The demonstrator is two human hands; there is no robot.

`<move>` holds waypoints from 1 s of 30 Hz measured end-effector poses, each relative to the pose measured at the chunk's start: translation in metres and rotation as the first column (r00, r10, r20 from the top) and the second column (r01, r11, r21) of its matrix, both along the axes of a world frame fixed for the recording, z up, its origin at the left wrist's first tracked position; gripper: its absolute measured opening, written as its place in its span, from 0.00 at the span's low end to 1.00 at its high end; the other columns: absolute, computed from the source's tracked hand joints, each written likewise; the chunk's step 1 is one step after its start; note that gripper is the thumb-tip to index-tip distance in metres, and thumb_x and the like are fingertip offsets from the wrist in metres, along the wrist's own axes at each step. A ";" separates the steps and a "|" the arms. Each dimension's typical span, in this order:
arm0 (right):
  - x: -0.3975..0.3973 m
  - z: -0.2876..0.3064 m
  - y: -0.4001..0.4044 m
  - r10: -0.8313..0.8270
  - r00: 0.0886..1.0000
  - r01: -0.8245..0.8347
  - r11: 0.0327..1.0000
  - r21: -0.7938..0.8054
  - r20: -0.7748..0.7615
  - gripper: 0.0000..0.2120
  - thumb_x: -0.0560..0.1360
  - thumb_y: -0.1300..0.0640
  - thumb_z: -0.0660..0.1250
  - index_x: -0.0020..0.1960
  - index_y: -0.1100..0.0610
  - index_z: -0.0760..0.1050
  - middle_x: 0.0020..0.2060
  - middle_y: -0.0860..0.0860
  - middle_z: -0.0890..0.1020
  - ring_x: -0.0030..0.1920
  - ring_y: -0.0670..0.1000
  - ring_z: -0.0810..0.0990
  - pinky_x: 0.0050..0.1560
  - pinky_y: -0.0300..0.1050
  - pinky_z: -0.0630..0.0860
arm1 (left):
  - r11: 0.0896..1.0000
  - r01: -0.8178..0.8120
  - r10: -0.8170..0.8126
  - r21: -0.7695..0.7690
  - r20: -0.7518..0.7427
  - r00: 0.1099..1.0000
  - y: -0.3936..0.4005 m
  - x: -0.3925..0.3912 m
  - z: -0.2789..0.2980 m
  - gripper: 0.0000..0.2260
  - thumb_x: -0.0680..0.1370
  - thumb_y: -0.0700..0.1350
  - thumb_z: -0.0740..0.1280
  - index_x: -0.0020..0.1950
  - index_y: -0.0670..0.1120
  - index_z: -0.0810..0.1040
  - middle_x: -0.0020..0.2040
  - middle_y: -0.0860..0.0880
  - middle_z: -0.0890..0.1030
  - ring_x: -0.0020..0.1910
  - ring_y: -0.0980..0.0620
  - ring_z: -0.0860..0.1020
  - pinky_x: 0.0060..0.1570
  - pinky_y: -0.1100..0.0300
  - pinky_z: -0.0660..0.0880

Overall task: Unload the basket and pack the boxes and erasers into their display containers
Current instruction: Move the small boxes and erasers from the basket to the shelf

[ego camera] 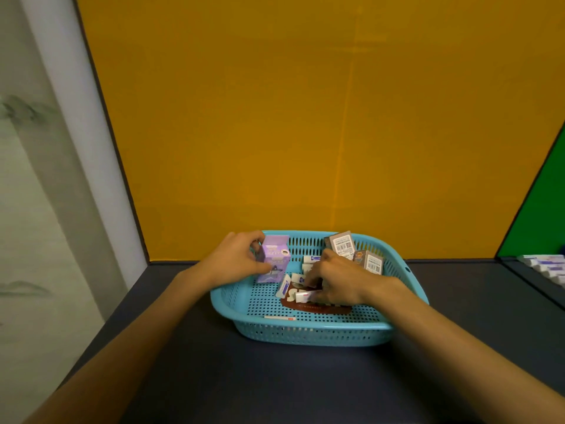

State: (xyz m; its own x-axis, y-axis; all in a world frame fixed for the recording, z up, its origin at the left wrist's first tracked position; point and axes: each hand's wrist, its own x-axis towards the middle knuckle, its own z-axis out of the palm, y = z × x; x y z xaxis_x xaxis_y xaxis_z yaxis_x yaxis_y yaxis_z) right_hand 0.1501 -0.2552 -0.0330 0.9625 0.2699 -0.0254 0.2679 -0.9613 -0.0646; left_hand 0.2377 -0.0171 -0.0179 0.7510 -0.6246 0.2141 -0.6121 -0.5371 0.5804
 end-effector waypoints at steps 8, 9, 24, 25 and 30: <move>0.006 -0.003 0.007 0.063 0.997 -0.064 0.998 -0.012 -0.034 0.09 0.75 0.51 0.73 0.55 0.51 0.82 0.50 0.45 0.80 0.53 0.48 0.73 0.53 0.45 0.74 | 0.893 -0.179 0.043 -0.412 -0.319 0.947 0.005 -0.011 0.008 0.10 0.75 0.45 0.75 0.53 0.45 0.79 0.51 0.44 0.82 0.47 0.47 0.84 0.48 0.46 0.83; 0.008 -0.004 0.007 0.067 0.996 -0.066 0.998 0.014 -0.055 0.08 0.75 0.52 0.74 0.53 0.52 0.83 0.49 0.46 0.82 0.50 0.46 0.76 0.52 0.43 0.74 | 0.878 -0.196 0.041 -0.437 -0.339 0.940 0.005 -0.014 0.009 0.10 0.75 0.45 0.75 0.54 0.45 0.79 0.51 0.44 0.82 0.48 0.48 0.84 0.49 0.46 0.83; -0.086 0.051 -0.011 -0.219 0.950 0.129 0.924 0.360 0.222 0.06 0.75 0.53 0.74 0.51 0.52 0.83 0.45 0.44 0.85 0.43 0.41 0.81 0.41 0.37 0.76 | 0.870 -0.019 -0.160 -0.492 -0.320 0.934 -0.031 -0.066 0.032 0.08 0.76 0.48 0.73 0.55 0.52 0.80 0.53 0.51 0.82 0.47 0.54 0.84 0.49 0.56 0.81; -0.097 0.053 -0.014 -0.229 0.942 0.135 0.927 0.349 0.245 0.06 0.75 0.53 0.74 0.52 0.52 0.83 0.46 0.44 0.85 0.43 0.41 0.80 0.41 0.35 0.75 | 0.873 0.012 -0.186 -0.487 -0.311 0.932 -0.039 -0.073 0.033 0.09 0.76 0.49 0.73 0.55 0.53 0.80 0.53 0.52 0.81 0.47 0.55 0.84 0.50 0.55 0.81; -0.152 0.052 -0.043 -0.315 0.903 0.237 0.933 0.271 0.293 0.08 0.75 0.52 0.74 0.52 0.52 0.83 0.43 0.42 0.82 0.38 0.36 0.76 0.40 0.30 0.69 | 0.881 0.151 -0.288 -0.448 -0.256 0.923 -0.081 -0.107 0.033 0.11 0.75 0.49 0.74 0.56 0.52 0.79 0.52 0.52 0.82 0.47 0.52 0.84 0.53 0.46 0.81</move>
